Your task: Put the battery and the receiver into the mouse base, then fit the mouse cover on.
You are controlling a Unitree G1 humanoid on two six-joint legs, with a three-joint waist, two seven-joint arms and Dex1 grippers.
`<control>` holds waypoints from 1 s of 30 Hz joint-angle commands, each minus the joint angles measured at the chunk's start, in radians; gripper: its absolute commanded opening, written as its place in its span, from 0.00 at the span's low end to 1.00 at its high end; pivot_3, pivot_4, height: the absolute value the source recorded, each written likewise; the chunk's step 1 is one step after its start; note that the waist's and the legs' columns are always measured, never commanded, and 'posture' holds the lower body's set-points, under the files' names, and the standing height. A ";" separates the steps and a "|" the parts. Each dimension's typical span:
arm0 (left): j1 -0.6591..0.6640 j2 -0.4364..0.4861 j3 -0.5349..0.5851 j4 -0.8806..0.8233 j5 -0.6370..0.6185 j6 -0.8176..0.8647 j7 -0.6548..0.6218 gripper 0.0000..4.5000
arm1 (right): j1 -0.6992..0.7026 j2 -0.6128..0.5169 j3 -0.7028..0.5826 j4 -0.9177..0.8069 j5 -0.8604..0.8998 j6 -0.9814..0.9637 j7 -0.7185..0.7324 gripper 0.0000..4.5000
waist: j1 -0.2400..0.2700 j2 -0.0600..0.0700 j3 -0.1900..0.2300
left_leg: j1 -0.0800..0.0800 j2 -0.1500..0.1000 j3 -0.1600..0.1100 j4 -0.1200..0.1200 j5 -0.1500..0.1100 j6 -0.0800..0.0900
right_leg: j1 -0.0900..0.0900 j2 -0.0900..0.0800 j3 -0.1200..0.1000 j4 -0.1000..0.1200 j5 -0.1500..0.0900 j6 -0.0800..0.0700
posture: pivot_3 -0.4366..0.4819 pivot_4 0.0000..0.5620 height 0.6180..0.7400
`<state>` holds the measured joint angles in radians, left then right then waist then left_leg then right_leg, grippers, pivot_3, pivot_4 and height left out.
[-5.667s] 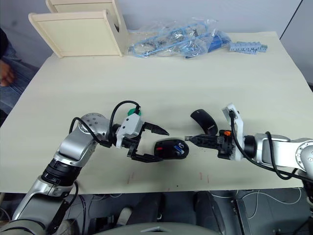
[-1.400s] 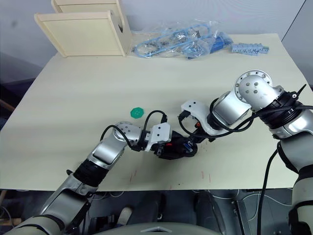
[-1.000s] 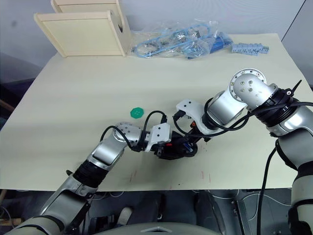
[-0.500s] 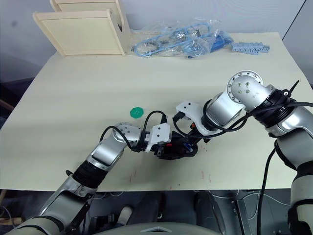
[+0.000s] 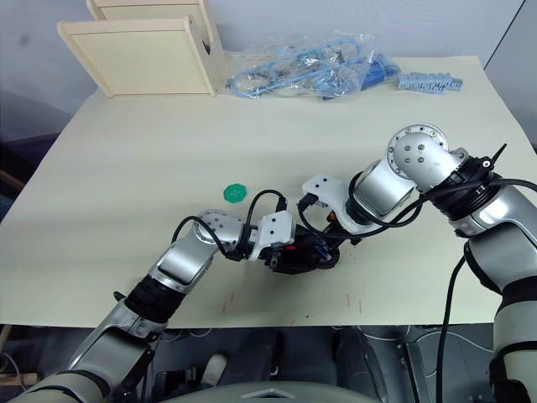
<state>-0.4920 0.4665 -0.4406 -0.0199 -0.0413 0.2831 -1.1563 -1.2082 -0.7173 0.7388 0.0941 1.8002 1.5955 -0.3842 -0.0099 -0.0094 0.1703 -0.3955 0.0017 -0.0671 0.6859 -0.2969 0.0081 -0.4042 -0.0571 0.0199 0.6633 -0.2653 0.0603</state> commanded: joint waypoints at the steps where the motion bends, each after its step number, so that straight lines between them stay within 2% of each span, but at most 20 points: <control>1: 0.011 -0.001 -0.029 0.023 0.027 0.017 0.016 0.67 | 0.019 0.012 -0.005 -0.022 -0.013 -0.009 -0.078 0.00 | -0.001 0.000 0.000 | 0.000 0.000 0.000 0.000 0.000 0.000 | 0.000 0.000 0.000 0.000 0.000 0.000 | 0.48 0.27 1.00; 7: 0.021 0.001 -0.032 0.007 0.025 0.021 0.018 0.67 | 0.016 -0.003 0.060 -0.085 0.143 -0.088 -0.204 0.00 | -0.004 0.000 -0.001 | 0.001 0.000 0.000 0.000 0.000 0.000 | 0.000 0.000 0.000 0.000 0.002 0.000 | 0.48 0.27 1.00; 11: 0.025 0.006 -0.031 0.003 0.024 0.022 0.017 0.67 | 0.021 -0.025 0.090 -0.099 0.172 -0.121 -0.253 0.00 | -0.004 0.000 -0.001 | 0.001 0.000 0.000 0.000 0.000 0.000 | 0.000 0.000 0.000 0.000 0.002 -0.001 | 0.48 0.27 1.00; 30: 0.029 0.006 -0.035 0.002 0.020 0.026 0.013 0.67 | 0.020 -0.106 0.113 -0.171 0.172 -0.110 -0.212 0.00 | 0.000 0.001 -0.001 | -0.001 0.000 0.000 0.000 0.000 0.000 | 0.000 0.000 0.000 -0.002 0.002 0.000 | 0.48 0.27 1.00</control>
<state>-0.4864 0.4673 -0.4433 -0.0305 -0.0416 0.2907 -1.1480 -1.1928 -0.7864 0.8339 -0.0622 1.9691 1.4582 -0.6052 -0.0094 -0.0088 0.1696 -0.3966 0.0019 -0.0674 0.6859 -0.2967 0.0084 -0.4043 -0.0569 0.0194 0.6612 -0.2636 0.0598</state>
